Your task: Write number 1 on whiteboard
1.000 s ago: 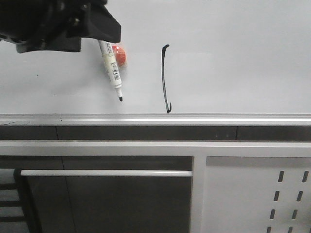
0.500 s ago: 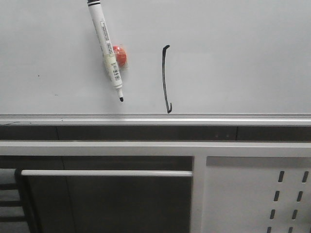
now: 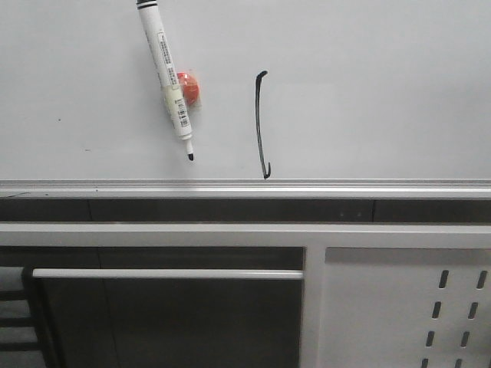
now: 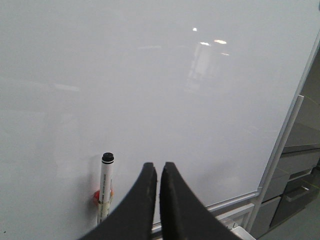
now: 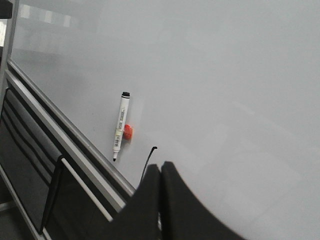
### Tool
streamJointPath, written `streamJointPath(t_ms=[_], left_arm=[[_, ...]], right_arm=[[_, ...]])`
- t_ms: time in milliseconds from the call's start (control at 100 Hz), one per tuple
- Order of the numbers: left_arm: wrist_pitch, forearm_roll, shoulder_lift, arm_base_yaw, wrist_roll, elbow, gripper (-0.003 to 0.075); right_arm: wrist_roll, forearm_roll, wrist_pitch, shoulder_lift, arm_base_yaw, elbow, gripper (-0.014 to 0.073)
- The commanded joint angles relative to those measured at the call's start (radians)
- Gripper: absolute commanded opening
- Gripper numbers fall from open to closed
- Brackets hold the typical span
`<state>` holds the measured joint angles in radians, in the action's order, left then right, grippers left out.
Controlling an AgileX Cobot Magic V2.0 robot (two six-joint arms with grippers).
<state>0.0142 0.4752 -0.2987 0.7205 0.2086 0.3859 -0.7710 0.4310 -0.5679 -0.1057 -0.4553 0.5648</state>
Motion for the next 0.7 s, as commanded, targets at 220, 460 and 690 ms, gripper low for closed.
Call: streamJointPath(t_ms=[220,460,690], left_arm=[[-0.058,0.0,-0.007,-0.003,-0.004,0.026,-0.0018],[-0.067,-0.128,0.014,-0.055,0.083,-0.029,-0.0018],[-0.067,-0.232,0.191,-0.294,0.083,-0.257,-0.0018]], right_arm=[[0.002,0.006,0.077,-0.013,0.008,0.018,-0.007],[0.002,0.006,0.075,-0.013,0.008,0.018,-0.007],[0.002,0.006,0.075,-0.013,0.008,0.018,-0.007]])
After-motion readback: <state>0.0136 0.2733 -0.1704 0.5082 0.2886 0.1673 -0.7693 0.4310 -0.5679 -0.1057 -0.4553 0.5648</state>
